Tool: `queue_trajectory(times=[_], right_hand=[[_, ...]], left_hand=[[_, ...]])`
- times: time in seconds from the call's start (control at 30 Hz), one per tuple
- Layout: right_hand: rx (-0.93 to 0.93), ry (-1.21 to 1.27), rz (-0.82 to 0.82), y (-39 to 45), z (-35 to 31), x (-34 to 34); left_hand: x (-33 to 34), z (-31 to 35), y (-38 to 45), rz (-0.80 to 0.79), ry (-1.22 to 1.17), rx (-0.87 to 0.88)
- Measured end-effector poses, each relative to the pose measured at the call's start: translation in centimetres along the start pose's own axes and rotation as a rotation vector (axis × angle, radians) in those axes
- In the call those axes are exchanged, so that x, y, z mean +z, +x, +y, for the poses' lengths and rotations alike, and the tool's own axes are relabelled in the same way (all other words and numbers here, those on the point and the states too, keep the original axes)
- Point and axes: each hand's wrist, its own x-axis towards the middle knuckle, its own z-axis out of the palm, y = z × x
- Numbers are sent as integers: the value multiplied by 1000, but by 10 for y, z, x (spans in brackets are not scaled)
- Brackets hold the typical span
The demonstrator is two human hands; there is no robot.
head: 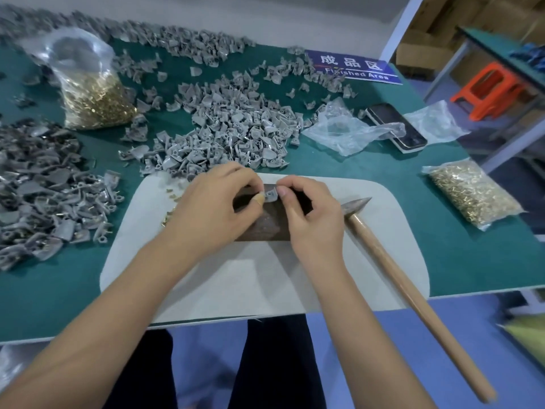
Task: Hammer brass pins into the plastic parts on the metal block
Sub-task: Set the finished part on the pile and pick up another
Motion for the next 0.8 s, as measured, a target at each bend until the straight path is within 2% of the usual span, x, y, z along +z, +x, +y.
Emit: queue_trajectory(times=[0.07, 0.13, 0.33, 0.6, 0.8], right_hand=[[79, 125, 25, 5, 0, -1], [79, 184, 44, 5, -1, -3], [5, -59, -24, 2, -1, -1], [15, -116, -44, 4, 0, 1], [5, -124, -29, 3, 0, 1]], left_hand=[[-9, -8, 11, -63, -19, 37], [-14, -15, 19, -132, -29, 90], [-17, -28, 29, -197, -119, 123], [-5, -31, 22, -61, -202, 143], [-2, -32, 18, -48, -272, 108]])
